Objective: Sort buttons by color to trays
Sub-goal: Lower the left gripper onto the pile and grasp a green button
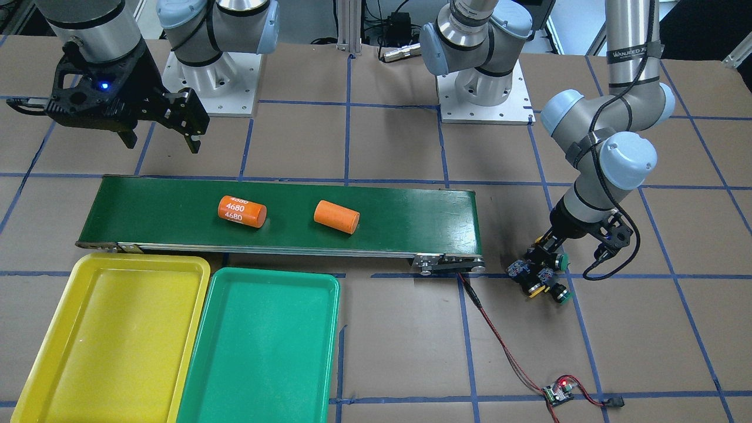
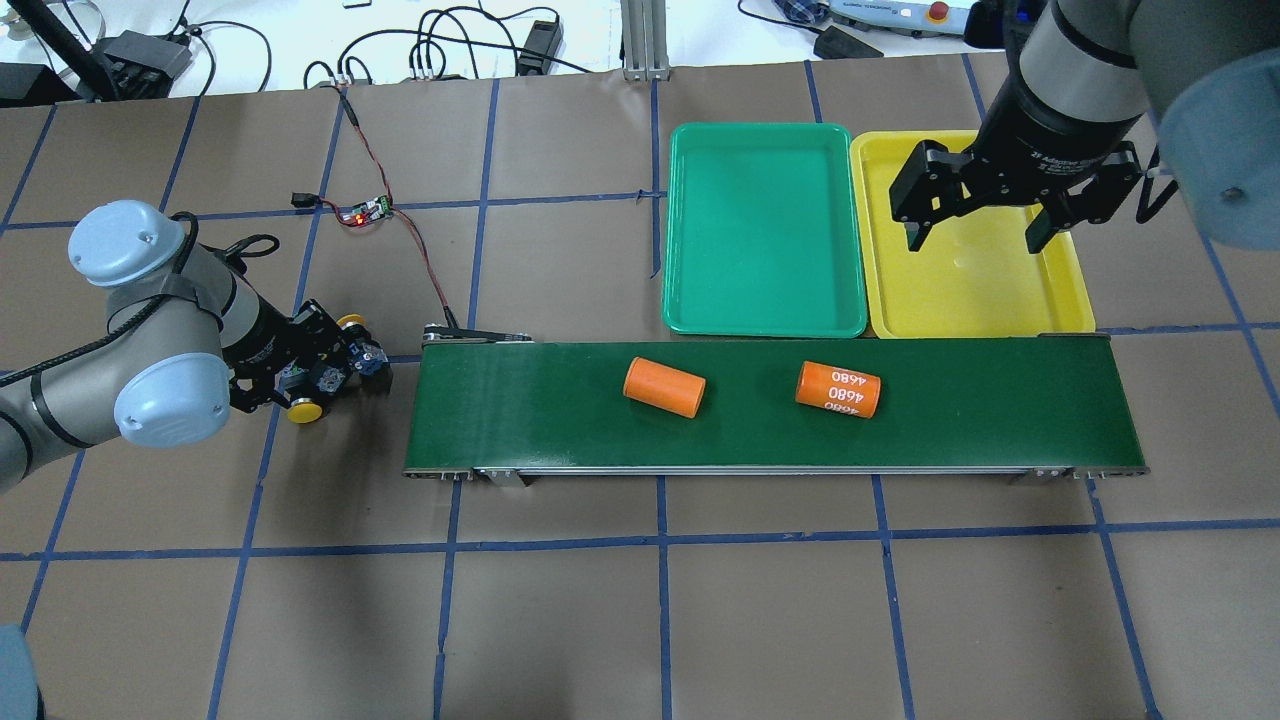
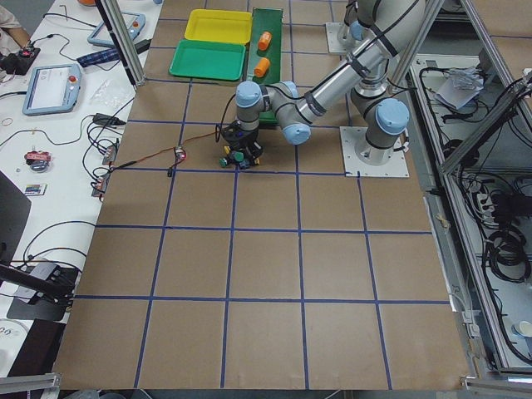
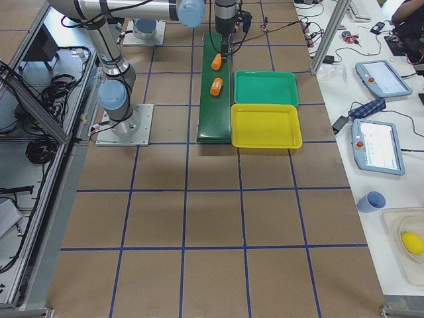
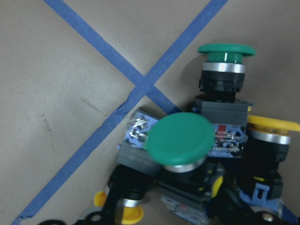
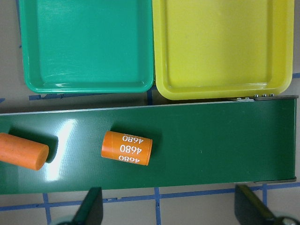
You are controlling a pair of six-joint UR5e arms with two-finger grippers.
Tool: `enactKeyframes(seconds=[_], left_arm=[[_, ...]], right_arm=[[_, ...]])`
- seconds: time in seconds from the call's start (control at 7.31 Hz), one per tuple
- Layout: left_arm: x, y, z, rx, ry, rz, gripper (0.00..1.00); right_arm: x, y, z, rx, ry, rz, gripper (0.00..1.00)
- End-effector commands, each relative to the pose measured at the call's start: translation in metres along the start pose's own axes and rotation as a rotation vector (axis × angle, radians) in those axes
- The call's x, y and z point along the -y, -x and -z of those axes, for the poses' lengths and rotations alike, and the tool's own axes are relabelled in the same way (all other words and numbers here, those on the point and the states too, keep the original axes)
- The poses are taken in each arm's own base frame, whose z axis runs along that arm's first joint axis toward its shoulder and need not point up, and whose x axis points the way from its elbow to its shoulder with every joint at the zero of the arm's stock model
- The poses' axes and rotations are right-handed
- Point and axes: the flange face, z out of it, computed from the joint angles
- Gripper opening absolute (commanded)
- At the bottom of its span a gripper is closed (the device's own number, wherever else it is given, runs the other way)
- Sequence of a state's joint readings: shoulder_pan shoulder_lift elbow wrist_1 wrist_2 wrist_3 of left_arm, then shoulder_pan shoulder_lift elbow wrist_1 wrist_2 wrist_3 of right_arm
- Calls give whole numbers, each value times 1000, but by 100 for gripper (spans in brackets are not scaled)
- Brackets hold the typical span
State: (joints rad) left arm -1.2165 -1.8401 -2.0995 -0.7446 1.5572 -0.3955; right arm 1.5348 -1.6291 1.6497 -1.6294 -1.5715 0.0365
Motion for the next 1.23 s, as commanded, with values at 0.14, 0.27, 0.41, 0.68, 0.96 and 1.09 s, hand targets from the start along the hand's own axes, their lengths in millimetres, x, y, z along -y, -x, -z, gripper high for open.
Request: enactKeyframes(seconds=[0.14, 0.27, 0.41, 0.68, 0.96, 1.09], left_arm=[[3, -2, 7, -12, -31, -52, 16], [1, -5, 24, -18, -59, -103, 15], [6, -8, 38, -26, -78, -108, 15], [-11, -23, 66, -16, -32, -150, 16], [-87, -85, 84, -36, -23, -387, 16], [-122, -109, 95, -26, -54, -479, 17]], right_arm=[[0, -1, 0, -1, 1, -1, 100], [0, -1, 0, 1, 1, -3, 100], [0, -1, 0, -1, 1, -3, 100], [0, -1, 0, -2, 1, -3, 100], [0, -1, 0, -1, 1, -7, 100], [0, -1, -2, -3, 6, -10, 100]])
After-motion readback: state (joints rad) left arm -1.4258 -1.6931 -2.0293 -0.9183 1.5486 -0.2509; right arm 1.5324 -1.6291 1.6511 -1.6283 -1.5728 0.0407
